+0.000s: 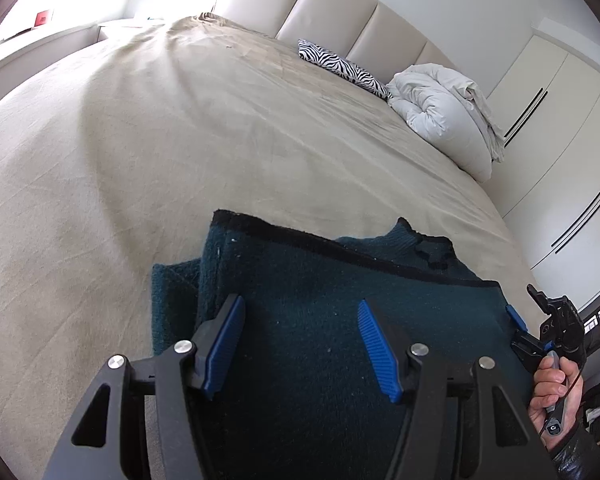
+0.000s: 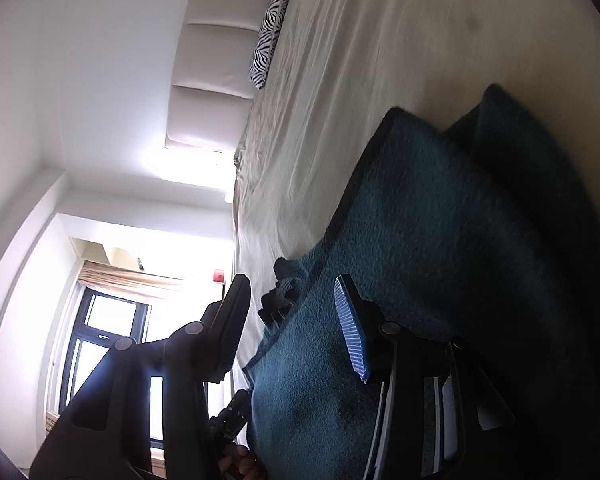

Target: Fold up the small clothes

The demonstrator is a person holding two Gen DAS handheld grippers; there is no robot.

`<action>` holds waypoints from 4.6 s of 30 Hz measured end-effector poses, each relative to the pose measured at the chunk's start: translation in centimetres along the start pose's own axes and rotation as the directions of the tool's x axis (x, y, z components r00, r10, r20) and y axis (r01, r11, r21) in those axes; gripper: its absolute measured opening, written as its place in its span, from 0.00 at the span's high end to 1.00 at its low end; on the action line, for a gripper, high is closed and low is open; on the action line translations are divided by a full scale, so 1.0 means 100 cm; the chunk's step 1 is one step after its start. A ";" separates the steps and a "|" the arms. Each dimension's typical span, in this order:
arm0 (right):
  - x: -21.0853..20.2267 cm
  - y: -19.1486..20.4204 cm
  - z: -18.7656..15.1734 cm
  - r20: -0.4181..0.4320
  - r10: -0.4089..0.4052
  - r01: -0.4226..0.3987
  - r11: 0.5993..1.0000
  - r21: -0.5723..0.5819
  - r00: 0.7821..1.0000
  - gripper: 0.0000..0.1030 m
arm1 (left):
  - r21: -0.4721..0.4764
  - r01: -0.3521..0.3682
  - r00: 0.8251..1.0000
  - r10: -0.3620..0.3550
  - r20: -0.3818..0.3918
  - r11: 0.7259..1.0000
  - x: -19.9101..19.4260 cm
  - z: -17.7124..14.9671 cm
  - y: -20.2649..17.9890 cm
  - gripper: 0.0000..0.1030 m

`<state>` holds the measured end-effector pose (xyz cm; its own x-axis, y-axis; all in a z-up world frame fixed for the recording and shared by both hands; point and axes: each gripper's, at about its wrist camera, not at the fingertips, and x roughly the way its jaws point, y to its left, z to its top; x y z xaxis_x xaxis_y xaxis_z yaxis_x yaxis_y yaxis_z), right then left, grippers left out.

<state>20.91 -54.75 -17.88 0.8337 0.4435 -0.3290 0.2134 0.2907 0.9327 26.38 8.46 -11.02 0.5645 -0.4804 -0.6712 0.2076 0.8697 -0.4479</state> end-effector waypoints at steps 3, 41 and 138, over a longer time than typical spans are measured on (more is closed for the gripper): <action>-0.027 0.006 0.007 0.041 -0.054 0.055 0.998 -0.025 0.998 0.57 | -0.005 -0.031 0.999 0.032 0.023 0.999 -0.019 -0.002 0.000 0.40; 0.083 0.120 -0.192 -0.509 -0.060 -0.069 0.971 -0.230 0.859 0.55 | -0.518 0.204 0.911 -0.354 -0.210 0.831 -0.054 -0.062 0.071 0.54; 0.012 0.077 0.018 -0.398 -0.473 0.321 0.863 -0.391 0.786 0.90 | 0.066 0.324 0.915 -0.295 -0.277 0.944 -0.022 -0.085 -0.211 0.38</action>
<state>24.48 -53.52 -10.80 0.3521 0.5483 -0.7585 0.2531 0.7244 0.6412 13.99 -9.84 -5.08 0.2340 -0.7270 -0.6456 0.4315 0.6727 -0.6011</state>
